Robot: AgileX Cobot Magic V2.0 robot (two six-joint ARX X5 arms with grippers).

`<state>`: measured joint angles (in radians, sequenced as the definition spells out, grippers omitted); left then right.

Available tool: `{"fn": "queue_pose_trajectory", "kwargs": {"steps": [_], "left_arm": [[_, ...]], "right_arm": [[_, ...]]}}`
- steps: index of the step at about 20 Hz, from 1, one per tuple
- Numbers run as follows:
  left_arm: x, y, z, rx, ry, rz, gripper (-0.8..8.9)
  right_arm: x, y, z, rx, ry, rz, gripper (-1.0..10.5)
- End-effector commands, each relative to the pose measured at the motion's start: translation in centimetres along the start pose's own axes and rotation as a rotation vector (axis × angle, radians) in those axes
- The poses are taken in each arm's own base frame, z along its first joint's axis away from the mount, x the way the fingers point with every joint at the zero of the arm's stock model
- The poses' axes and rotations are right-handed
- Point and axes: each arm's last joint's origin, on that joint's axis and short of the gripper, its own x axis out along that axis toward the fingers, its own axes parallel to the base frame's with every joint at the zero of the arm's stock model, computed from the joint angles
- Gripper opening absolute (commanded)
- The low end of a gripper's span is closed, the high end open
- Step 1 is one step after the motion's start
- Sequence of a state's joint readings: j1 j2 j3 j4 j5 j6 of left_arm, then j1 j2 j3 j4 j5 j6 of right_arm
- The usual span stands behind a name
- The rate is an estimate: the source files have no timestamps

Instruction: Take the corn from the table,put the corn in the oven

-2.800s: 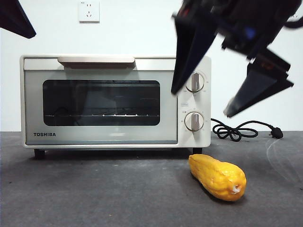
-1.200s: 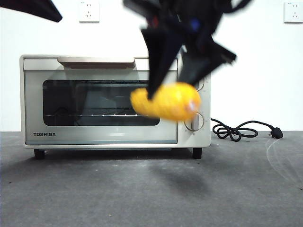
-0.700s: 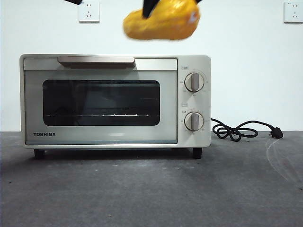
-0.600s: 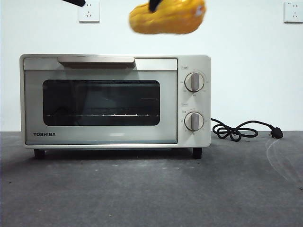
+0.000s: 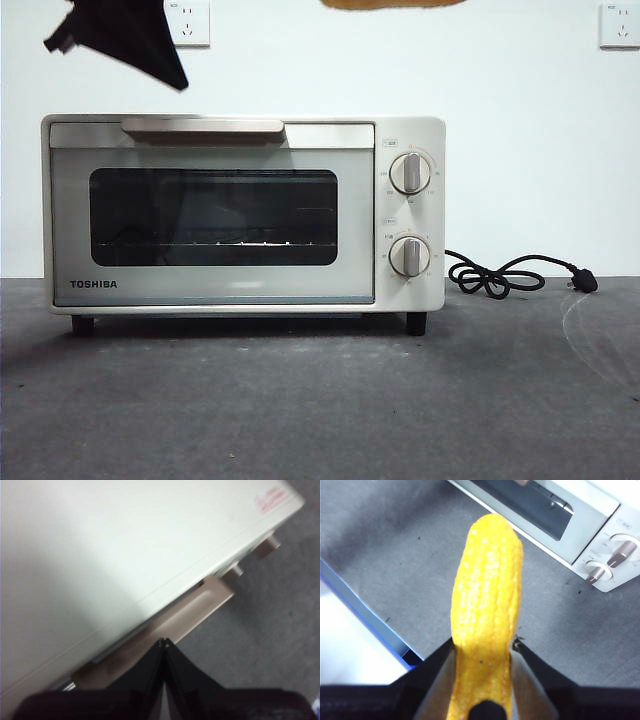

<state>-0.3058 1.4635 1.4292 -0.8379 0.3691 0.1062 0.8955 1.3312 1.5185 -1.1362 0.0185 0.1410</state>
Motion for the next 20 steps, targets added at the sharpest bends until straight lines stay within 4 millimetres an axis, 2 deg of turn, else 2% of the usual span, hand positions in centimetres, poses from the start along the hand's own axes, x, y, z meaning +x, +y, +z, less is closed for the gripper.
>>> {"fn": "queue_pose_trajectory", "kwargs": {"steps": [1, 11, 20], "left_arm": [[0.7, -0.1, 0.0, 0.038, 0.023, 0.027, -0.06], [2.6, 0.3, 0.0, 0.051, 0.075, 0.083, -0.06], [2.8, -0.3, -1.2, 0.026, 0.205, 0.055, -0.06]], "right_arm": [[-0.4, 0.0, -0.1, -0.007, -0.014, 0.001, -0.2], [-0.8, -0.1, -0.4, -0.007, -0.004, -0.004, -0.2], [-0.8, -0.1, -0.4, -0.007, -0.007, -0.023, -0.2]]}}
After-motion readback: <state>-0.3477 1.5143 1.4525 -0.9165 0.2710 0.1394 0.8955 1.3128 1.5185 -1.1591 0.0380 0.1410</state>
